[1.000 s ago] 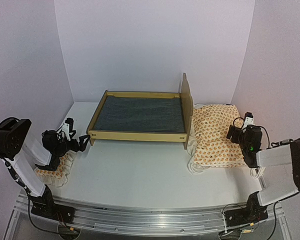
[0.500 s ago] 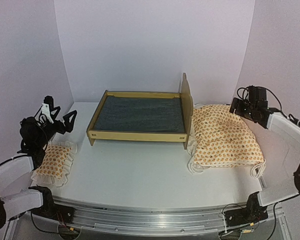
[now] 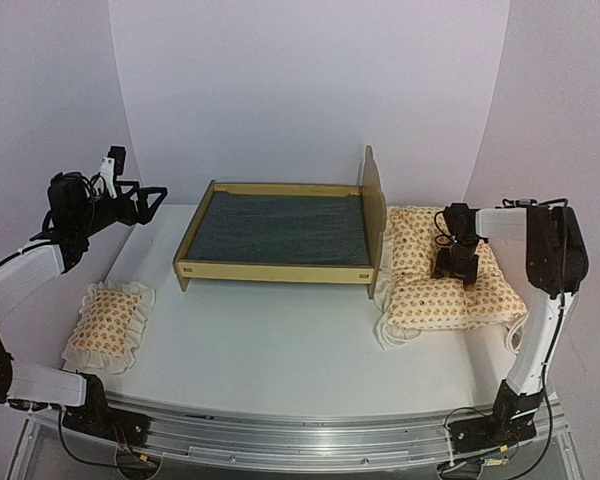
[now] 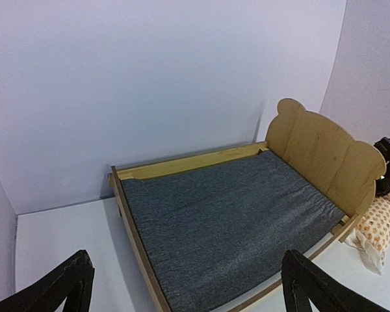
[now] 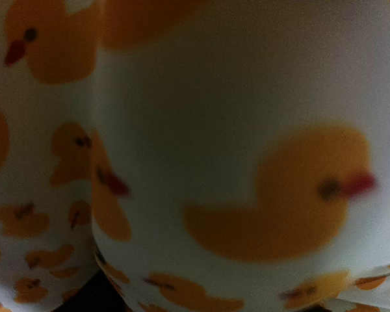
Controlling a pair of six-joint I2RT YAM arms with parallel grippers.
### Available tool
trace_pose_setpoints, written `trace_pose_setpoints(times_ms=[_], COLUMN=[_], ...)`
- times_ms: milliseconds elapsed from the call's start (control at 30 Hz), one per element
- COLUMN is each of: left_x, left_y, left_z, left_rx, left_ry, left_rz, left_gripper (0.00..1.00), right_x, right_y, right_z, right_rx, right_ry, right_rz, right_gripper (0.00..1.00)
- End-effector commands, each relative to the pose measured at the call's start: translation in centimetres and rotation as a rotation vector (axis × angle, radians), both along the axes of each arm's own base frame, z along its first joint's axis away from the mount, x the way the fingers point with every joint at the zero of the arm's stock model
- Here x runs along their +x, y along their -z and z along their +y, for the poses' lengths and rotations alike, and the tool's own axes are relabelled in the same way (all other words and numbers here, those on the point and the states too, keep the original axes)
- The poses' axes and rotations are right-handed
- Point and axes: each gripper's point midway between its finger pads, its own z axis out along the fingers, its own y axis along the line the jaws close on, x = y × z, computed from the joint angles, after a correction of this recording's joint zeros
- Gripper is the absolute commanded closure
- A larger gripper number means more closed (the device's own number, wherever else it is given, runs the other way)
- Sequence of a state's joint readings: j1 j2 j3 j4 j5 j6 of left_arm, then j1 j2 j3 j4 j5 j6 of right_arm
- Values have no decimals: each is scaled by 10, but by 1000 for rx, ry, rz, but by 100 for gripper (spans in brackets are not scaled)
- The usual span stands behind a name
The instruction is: Set up the pet bed
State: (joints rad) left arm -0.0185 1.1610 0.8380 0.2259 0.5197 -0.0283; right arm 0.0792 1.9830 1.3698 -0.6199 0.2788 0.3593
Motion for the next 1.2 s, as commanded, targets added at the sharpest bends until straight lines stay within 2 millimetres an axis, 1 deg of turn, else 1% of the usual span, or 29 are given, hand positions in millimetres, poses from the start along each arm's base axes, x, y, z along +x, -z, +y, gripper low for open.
trace_pose_setpoints(times_ms=[0,67,100,133,200,267,300,333,367,400,433,467,500,533,567,600,633,667,733,800,867,900,933,967,1000,1033,1100,1167], left_x=[-9,-9,-8,-7,-5,-5,-5,-5,-4,-4,-4,-3,-2,-2,-2,-2,-3,-3,-4,-4,-5,-5,-5,-6,-6,-8,-13,-20], left_y=[-26,-33,-37,-41,-49,-56,-60,-65,-67,-71,-75,-78,-80,-83,-86,-89,-91,-94,-97,-100,-104,-107,-110,-113,-116,-118,-121,-118], left_z=[-21,-25,-26,-25,-26,-27,-27,-28,-28,-28,-28,-28,-27,-27,-27,-27,-28,-28,-29,-29,-29,-29,-28,-28,-28,-29,-32,-38], left_rx=[-41,-52,-56,-60,-66,-67,-68,-72,-77,-78,-79,-81,-83,-84,-85,-88,-93,-96,-100,-99,-94,-89,-82,-80,-78,-74,-61,-32], left_ry=[138,159,161,160,159,168,174,177,179,178,178,175,173,173,174,175,179,183,190,193,191,189,186,184,186,192,220,272], left_rz=[-54,-68,-71,-77,-97,-123,-139,-154,-160,-172,-183,-190,-198,-206,-214,-222,-226,-230,-239,-250,-265,-274,-285,-293,-298,-304,-314,-313], left_gripper=[1,2,3,3,3,3,4,4,4,4,4,4,4,4,4,4,4,4,4,4,3,2,1,1,0,0,0,0], right_x=[-3,7,14,22,37,54,59,62,64,64,62,59,55,49,43,35,28,20,3,-24,-55,-76,-92,-103,-110,-114,-108,-95], right_y=[-3,-27,-48,-74,-137,-213,-254,-288,-332,-368,-402,-431,-459,-484,-504,-521,-532,-538,-545,-545,-543,-548,-552,-555,-557,-552,-535,-513], right_z=[3,-4,-11,-17,-29,-30,-28,-24,-19,-10,4,18,39,63,86,116,139,170,220,283,338,364,382,396,407,418,435,446], right_rx=[18,-4,-28,-58,-124,-155,-160,-157,-162,-169,-181,-190,-208,-216,-210,-177,-150,-94,24,175,311,381,439,479,506,528,549,547], right_ry=[9,5,8,7,4,-28,-45,-64,-91,-129,-181,-234,-321,-411,-492,-584,-658,-749,-904,-1114,-1306,-1388,-1451,-1493,-1523,-1549,-1571,-1568], right_rz=[56,1,-49,-109,-252,-425,-519,-597,-700,-784,-870,-943,-1018,-1089,-1154,-1221,-1265,-1301,-1350,-1384,-1411,-1441,-1464,-1483,-1496,-1493,-1458,-1408], right_gripper=[58,88,100,100,100,100,100,100,100,100,100,100,100,100,100,100,100,100,100,100,100,100,100,100,100,100,100,100])
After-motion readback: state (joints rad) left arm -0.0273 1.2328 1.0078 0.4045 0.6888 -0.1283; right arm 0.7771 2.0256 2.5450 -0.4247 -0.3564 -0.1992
